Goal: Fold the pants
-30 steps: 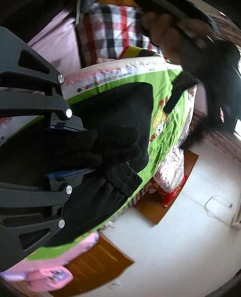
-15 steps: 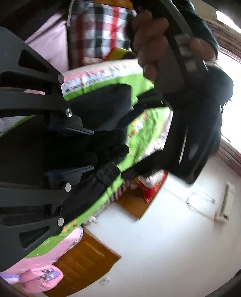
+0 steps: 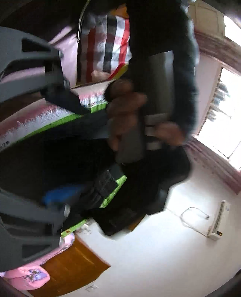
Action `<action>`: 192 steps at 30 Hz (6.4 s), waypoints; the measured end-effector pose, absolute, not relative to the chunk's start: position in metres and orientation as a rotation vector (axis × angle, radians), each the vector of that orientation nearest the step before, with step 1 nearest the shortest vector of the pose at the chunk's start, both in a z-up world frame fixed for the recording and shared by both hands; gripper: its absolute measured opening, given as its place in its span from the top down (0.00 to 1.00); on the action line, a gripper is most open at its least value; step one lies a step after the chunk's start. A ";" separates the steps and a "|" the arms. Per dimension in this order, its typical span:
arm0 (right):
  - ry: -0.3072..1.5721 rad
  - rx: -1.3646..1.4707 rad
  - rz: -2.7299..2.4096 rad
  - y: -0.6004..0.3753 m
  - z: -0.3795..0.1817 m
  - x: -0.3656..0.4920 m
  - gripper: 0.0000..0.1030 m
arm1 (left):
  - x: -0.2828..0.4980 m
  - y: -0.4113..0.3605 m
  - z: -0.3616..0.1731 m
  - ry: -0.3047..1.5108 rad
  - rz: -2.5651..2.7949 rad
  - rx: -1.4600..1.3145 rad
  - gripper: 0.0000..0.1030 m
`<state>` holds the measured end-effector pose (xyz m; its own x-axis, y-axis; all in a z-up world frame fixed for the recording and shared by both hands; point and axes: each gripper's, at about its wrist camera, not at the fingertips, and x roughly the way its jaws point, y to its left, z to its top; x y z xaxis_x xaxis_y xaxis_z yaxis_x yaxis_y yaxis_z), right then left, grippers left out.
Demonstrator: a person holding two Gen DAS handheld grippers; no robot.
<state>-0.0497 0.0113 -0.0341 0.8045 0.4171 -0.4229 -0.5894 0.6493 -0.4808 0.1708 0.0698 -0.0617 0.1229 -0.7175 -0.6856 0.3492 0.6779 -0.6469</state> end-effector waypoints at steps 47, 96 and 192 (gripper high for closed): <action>0.572 -0.216 -0.113 -0.103 -0.072 -0.026 0.12 | 0.175 0.174 0.008 0.938 -0.678 -0.362 0.79; 0.542 0.017 0.448 -0.133 -0.001 -0.017 0.05 | 0.104 0.115 -0.011 0.762 -0.595 -0.038 0.07; 0.567 0.077 0.159 -0.185 -0.012 -0.034 0.04 | 0.148 0.130 -0.023 0.682 -0.383 -0.082 0.05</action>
<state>-0.0339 -0.1849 -0.0117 0.8317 0.1706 -0.5284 -0.1283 0.9849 0.1160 0.1483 0.1298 -0.0226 0.7092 -0.3715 -0.5992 0.3182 0.9271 -0.1981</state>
